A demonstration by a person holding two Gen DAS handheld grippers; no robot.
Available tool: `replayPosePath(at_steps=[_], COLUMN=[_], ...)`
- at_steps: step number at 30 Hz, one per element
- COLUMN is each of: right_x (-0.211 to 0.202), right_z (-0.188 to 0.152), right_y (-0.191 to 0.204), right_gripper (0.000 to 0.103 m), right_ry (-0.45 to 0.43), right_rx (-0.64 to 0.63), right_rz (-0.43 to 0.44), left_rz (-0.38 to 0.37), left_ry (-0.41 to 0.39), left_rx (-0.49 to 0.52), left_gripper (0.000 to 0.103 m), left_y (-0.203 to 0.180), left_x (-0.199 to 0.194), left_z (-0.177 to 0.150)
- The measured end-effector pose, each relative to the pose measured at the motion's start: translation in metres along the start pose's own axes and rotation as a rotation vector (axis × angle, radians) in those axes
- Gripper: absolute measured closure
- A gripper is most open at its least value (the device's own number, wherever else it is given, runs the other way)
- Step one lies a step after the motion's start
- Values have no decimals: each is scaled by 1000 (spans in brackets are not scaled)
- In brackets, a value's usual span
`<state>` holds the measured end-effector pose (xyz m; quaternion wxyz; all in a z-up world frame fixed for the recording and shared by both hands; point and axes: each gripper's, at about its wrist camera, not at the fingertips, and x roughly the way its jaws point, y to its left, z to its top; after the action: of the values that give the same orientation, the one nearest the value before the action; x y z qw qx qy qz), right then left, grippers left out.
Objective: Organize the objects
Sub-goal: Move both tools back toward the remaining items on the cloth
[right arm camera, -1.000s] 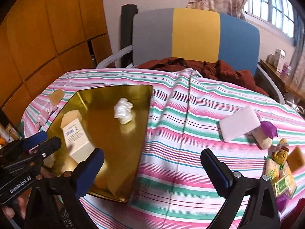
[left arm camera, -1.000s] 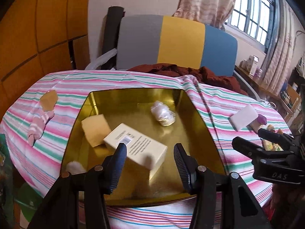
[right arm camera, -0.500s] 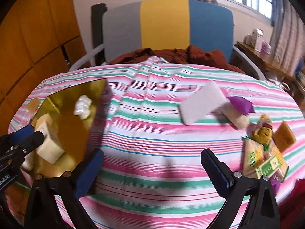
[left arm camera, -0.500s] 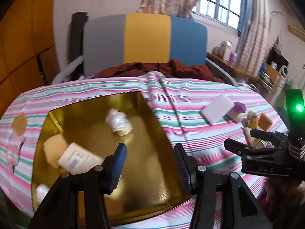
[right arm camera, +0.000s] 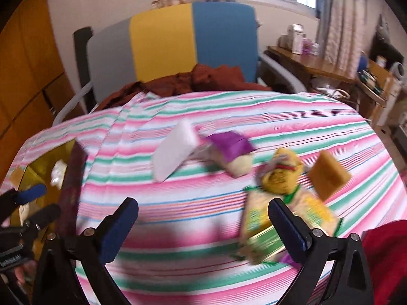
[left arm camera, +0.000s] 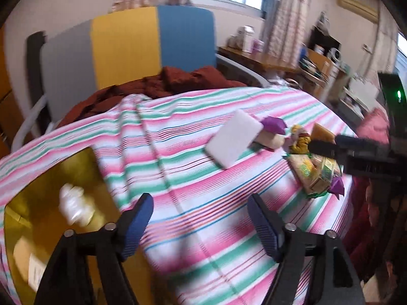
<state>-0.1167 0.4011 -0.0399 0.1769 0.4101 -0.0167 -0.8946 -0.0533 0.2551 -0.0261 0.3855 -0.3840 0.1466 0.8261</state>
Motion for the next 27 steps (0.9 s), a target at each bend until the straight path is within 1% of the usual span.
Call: replayPosePath(at_steps=[1,3,6,7,10,11,16,20,25,27], right_x=[0,1,4,5,10,13,19,22,28,27], right_z=[3,9,16,17,17,16,15,14,15,15], right_y=[-7,-21,-36,-39,-48,-51,-64,-72,-71,-69], right_gripper=[0,0,0,0,0,0,0,0,0,0], right_ry=[-8,-18,-42,-49,-59,-49,-46,-35,-12,-17], right_rx=[20,55,83,93,138,160,243,286,282,270], right_rz=[-6,-14,-12,-7,41,63,96,116,128,127], left_rz=[-10,-25,-74,-98,-122,-126,-171,-210,-268,-264], left_ry=[9,23,49,62,80,92,145,162,203,212], left_rx=[24,57,107,130,180,186,224,267,293,290], left_gripper=[24,20,20,20,20,20,19,18,18,19], left_y=[-6,-12,-21,-24,-30,-30,-33,-35,-36,-36], left_x=[9,20,40,50,73,81,116,135,156,163], left_z=[6,15,29,34,45,48,64,74,81,81])
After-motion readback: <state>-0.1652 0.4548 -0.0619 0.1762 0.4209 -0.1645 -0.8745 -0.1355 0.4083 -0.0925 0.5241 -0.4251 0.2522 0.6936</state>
